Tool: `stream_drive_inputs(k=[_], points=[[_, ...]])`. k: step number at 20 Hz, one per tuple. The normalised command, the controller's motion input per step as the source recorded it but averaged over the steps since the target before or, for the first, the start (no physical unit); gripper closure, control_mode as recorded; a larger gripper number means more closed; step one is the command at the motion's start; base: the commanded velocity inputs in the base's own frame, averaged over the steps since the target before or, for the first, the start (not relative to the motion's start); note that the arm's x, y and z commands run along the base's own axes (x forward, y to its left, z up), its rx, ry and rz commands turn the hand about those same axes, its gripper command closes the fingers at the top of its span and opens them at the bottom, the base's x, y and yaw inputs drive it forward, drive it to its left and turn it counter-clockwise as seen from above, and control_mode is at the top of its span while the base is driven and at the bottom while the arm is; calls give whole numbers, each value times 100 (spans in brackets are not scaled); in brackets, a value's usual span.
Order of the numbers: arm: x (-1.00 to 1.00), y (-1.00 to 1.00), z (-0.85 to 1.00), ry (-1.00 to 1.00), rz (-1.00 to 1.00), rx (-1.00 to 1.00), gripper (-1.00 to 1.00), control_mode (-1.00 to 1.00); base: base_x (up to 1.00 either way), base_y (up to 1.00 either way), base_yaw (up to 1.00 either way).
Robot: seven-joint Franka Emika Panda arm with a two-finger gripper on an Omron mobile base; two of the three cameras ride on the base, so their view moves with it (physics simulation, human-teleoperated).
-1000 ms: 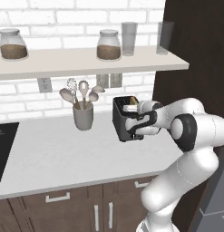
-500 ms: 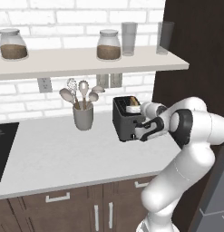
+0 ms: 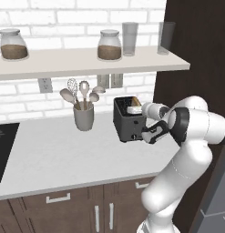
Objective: Start the toaster. Once the lever pops up, take the bread to the plate on the dining counter.
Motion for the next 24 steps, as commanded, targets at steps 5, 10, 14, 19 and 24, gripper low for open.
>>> stream_drive_inputs(k=[5, 10, 14, 19, 24], points=[[0, 19, 16, 0, -1, -4, 100, -100, 0, 0, 0], [3, 30, 36, 0, -5, -6, 100, -100, 0, 0, 0], [0, 3, 46, 0, -8, 0, 100, -100, 0, 0, 0], [0, 2, 69, 4, -10, 0, 100, -100, 0, 0, 0], [-3, 25, 65, 4, -10, -4, 100, -100, 0, 0, 0]])
